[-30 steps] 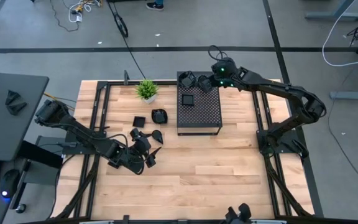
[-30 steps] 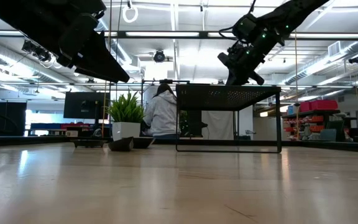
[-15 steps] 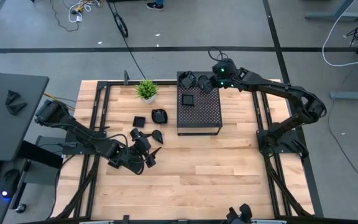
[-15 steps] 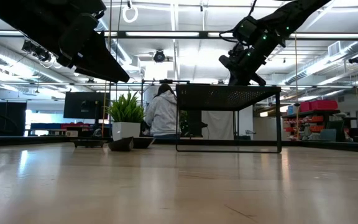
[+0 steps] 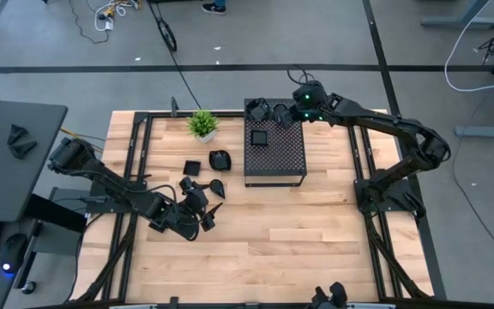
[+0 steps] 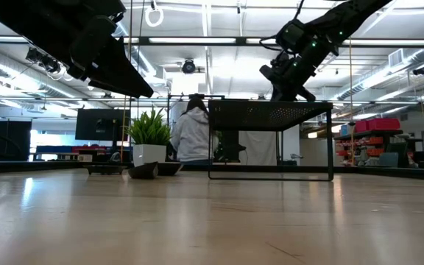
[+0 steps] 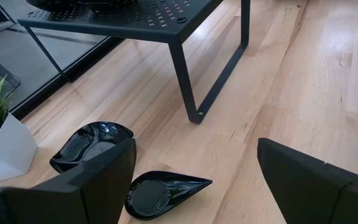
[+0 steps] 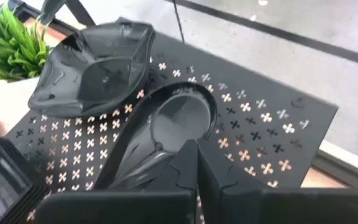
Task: Pick & Place Mini shaped plates
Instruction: Stack the bottom drop shaped plate on top of the drop shaped plates on the shelf
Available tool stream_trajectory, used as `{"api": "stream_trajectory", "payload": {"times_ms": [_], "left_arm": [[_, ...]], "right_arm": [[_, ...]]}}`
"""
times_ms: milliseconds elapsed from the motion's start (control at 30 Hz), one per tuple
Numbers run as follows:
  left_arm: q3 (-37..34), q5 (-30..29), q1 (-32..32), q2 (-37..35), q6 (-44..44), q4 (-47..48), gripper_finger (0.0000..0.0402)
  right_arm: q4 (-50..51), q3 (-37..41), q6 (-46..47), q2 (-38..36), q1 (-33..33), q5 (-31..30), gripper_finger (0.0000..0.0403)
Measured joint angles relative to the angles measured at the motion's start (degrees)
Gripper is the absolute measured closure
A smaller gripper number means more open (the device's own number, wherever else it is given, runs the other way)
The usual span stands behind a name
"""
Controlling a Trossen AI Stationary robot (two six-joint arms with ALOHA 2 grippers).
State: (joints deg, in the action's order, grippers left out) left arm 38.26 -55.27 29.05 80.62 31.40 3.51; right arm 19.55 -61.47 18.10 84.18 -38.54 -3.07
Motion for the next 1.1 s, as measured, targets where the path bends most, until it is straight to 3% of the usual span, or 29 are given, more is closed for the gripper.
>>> {"api": "stream_trajectory", "payload": {"times_ms": [300, 467, 633, 800, 867, 1100], "left_arm": [[0.0, 0.0, 0.0, 0.0, 0.0, 0.0, 0.006], [0.0, 0.0, 0.3, 0.0, 0.0, 0.0, 0.006], [0.0, 0.0, 2.1, 0.0, -0.6, 0.0, 0.006], [0.0, -0.3, 4.4, 0.0, -0.5, -0.6, 0.006], [0.0, -0.5, 4.8, 0.0, -0.5, -0.6, 0.006], [0.0, -0.5, 4.9, 0.0, 1.0, -0.7, 0.006]], "right_arm": [[-2.1, 0.0, -2.8, -0.5, 1.3, 1.0, 0.0397], [-3.6, 0.0, -5.4, -2.0, 6.3, 0.0, 0.0398], [-3.1, 0.0, -7.9, -2.2, 18.0, -7.2, 0.04], [-3.8, 0.0, -7.9, -2.2, 27.9, -19.7, 0.04], [-3.8, 0.0, -6.5, -2.5, 28.1, -21.9, 0.04], [-1.0, 0.0, -1.8, -2.5, 24.5, -20.7, 0.04]]}}
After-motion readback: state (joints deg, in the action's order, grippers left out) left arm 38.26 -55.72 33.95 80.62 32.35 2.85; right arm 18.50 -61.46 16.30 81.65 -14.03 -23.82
